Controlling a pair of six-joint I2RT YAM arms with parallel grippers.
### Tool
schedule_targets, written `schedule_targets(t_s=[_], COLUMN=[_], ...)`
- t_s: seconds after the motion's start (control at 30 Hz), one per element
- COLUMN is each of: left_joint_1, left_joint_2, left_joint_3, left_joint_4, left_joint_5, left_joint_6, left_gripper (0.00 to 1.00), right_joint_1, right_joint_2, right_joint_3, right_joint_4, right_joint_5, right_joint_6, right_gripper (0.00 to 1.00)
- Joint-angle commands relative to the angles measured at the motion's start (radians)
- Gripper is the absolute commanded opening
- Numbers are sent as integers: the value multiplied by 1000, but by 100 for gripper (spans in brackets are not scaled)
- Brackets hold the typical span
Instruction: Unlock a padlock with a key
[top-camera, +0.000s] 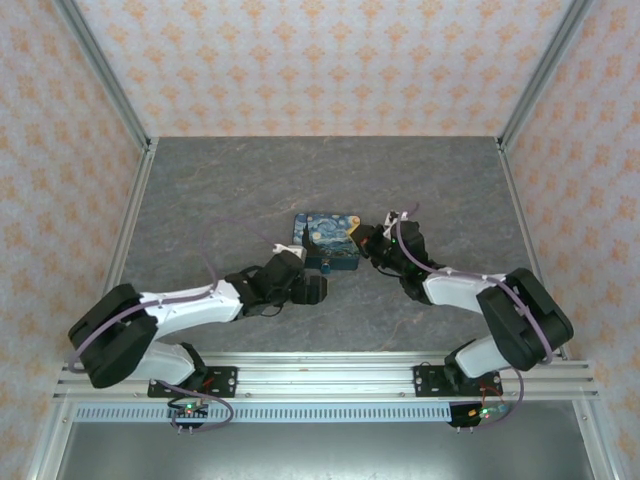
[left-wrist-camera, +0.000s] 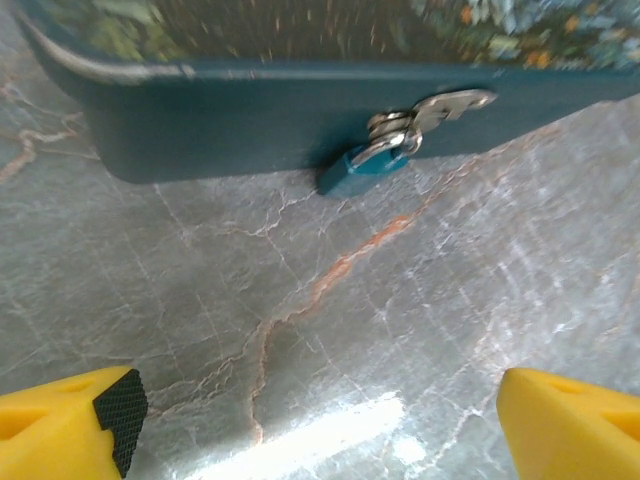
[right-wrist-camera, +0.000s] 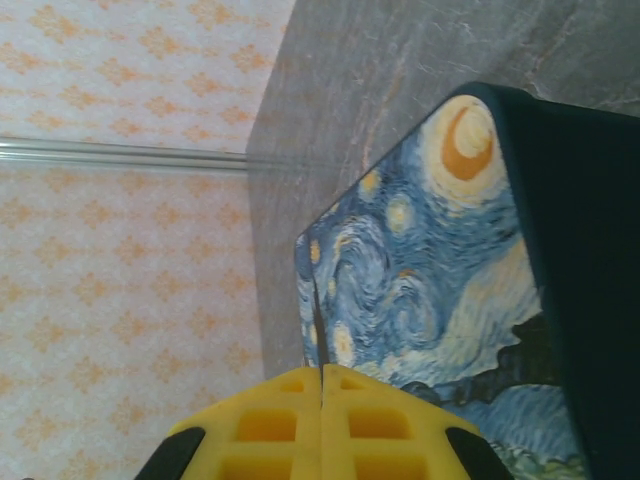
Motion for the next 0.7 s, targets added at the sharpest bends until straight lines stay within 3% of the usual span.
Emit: schedule_targets(t_s=[0.0,0.4,0.67], left_joint_1=[-7,-3,60], left_joint_2=[52,235,351], left_joint_3=[27,66,143], left_joint_4=[99,315,383], left_joint_5=[-53,-131,-72], left_joint_6=[37,78,92], left_gripper=[91,90,89], right_joint_1=[-8,-61,-92], right_joint_2=[23,127,230], right_joint_3=[18,69,138], right_joint_4=[60,107,157], right_joint_5=[-19,-67,-100], right_joint_6=[3,0,20], right_gripper=[0,0,0])
